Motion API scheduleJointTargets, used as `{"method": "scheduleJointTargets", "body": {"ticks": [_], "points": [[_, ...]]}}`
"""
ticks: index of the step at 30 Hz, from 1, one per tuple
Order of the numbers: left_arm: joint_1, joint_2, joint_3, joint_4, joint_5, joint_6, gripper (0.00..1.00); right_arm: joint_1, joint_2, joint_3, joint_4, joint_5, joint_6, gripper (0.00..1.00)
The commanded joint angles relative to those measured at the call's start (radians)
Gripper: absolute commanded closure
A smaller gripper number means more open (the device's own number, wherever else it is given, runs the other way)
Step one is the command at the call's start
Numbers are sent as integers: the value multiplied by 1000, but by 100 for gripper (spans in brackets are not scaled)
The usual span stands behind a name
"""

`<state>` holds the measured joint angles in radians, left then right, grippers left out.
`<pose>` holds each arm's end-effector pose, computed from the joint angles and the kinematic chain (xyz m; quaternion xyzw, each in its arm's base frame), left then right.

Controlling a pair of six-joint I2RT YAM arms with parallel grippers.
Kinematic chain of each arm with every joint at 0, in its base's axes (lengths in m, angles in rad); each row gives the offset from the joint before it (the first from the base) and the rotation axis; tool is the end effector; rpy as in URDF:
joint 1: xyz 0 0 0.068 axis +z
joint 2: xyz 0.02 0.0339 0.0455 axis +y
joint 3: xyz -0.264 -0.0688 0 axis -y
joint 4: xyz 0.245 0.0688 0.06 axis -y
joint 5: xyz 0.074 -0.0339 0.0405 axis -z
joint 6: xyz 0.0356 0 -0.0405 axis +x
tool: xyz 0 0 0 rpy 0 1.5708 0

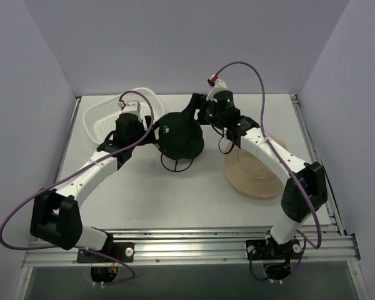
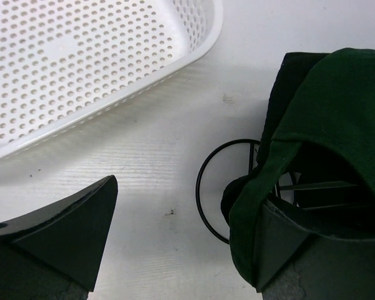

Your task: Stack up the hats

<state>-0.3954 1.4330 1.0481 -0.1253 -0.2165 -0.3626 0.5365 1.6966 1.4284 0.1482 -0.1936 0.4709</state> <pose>0.3059 -0.1194 0.2855 -0.0406 0.8584 -0.0995 0.5016 0.3518 0.2172 0.3553 -0.0885 0.7422 0.3821 0.5434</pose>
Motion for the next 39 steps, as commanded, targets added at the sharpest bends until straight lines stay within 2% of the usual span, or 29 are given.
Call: {"method": "scheduleJointTargets", "body": {"ticks": [1, 8, 12, 13, 16, 27, 29, 30, 32, 33, 39], "points": [[24, -62, 33, -39, -63, 5, 14, -21, -101, -32, -18, 66, -20, 30], [23, -178, 19, 1, 110, 7, 11, -29, -215, -141, 4, 71, -21, 31], [23, -192, 55, -45, 164, 7, 10, -12, -259, -218, 51, 16, -38, 39], [21, -192, 56, -48, 172, 7, 10, -7, -262, -227, 68, 5, -43, 44], [21, -178, 61, -45, 198, 2, 10, 19, -262, -241, 76, -4, -54, 52], [20, -105, 72, -34, 216, 10, 21, 75, -163, -192, 74, 31, -69, 57], [20, -100, 78, -34, 244, 11, 22, 82, -150, -184, 70, 48, -66, 61], [20, -97, 78, -34, 246, 14, 23, 80, -152, -184, 71, 55, -63, 69], [20, -97, 78, -34, 246, 14, 25, 82, -156, -183, 76, 71, -61, 78], [21, -98, 76, -31, 246, 14, 25, 82, -156, -180, 74, 72, -58, 85], [21, -105, 73, -31, 236, 14, 26, 88, -160, -126, 53, 72, -60, 100]]}}
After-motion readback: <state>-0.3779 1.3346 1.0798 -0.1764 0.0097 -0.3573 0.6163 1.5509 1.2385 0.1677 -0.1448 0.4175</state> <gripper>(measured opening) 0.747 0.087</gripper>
